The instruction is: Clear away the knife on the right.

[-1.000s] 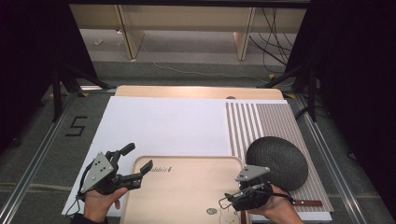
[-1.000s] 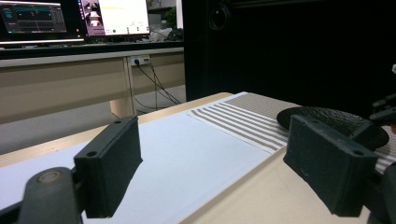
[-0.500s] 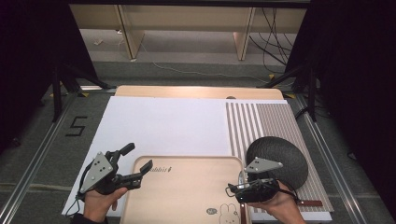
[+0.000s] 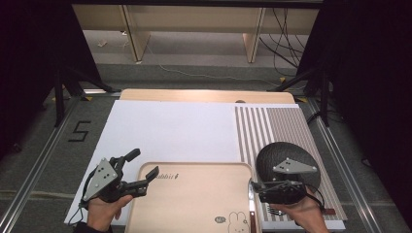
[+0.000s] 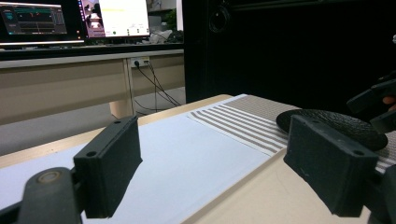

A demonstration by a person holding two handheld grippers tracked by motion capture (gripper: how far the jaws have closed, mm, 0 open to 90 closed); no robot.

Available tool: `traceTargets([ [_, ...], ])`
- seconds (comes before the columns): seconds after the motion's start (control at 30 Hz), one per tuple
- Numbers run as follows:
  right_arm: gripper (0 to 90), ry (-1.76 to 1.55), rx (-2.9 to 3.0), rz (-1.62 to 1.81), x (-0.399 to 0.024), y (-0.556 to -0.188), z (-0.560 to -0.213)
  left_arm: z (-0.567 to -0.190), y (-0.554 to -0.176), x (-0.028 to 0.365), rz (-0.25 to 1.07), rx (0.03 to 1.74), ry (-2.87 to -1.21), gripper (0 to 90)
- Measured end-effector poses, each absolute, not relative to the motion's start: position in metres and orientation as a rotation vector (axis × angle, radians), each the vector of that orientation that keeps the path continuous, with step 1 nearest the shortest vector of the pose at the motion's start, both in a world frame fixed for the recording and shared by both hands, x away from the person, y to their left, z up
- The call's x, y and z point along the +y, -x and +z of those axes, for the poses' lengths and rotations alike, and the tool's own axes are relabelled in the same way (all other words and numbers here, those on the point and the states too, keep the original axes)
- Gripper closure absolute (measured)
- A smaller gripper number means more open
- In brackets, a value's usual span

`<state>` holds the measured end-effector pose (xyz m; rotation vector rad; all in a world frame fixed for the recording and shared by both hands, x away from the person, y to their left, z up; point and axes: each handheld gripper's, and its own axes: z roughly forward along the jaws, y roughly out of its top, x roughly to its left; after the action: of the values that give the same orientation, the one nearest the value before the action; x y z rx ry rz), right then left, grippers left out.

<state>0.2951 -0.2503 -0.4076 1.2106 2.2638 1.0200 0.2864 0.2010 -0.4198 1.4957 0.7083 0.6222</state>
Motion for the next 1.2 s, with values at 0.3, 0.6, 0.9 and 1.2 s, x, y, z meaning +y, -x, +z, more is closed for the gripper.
traceTargets([
  [0.3, 14.2, -1.336, 2.183, 0.987, -0.278, -0.293, -0.403, -0.42, -0.286, 0.202, 0.622, 0.713, -1.491, 17.3],
  [0.6, 14.3, -1.383, 2.142, 0.965, -0.299, -0.291, -0.403, -0.42, -0.286, 0.203, 0.621, 0.722, -1.487, 17.3],
  [0.9, 14.4, -1.406, 2.102, 0.95, -0.316, -0.287, -0.405, -0.42, -0.287, 0.202, 0.624, 0.727, -1.49, 17.3],
  [1.2, 14.3, -1.475, 2.049, 0.936, -0.335, -0.281, -0.407, -0.42, -0.287, 0.203, 0.622, 0.731, -1.485, 17.3],
])
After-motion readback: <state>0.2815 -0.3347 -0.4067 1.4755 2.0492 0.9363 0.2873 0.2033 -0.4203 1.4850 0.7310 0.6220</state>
